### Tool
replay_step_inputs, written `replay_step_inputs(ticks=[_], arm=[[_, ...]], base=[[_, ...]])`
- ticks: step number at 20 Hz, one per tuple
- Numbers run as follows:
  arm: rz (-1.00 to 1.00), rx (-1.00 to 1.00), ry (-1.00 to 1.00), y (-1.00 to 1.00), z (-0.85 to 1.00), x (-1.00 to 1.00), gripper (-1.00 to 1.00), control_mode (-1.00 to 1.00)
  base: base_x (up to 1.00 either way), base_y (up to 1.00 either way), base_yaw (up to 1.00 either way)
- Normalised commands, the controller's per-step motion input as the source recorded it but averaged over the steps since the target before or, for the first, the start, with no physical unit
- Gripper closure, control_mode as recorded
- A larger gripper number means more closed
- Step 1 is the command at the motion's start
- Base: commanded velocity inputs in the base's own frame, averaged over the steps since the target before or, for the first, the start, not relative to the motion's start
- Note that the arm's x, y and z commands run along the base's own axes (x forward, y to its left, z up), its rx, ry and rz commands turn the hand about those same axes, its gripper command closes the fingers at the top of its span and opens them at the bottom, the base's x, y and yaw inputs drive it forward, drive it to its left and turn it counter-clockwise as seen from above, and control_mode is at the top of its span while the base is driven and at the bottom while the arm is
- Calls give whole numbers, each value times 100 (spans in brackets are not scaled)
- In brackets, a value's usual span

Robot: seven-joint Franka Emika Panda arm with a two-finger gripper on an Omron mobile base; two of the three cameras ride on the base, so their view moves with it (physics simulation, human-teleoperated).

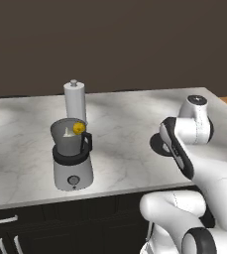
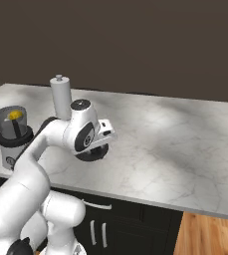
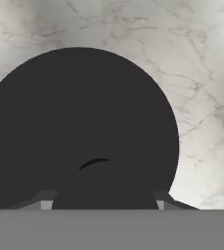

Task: Grab the garlic and lemon from the fridge, place them in the blender, close the lid, and turn on the blender to create a marinade.

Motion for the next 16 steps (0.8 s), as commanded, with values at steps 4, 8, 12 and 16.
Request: replay_step_inputs(ticks=[4, 8, 12, 16], arm=[[13, 0, -4, 95, 70, 0, 100, -100], [20, 0, -1, 91, 55, 0, 100, -100], [23, 0, 0, 96, 47, 3, 100, -100], [22, 0, 0, 97, 52, 9, 100, -100]], base=[[0, 0, 0], [0, 0, 0], [0, 0, 0], [0, 0, 0]])
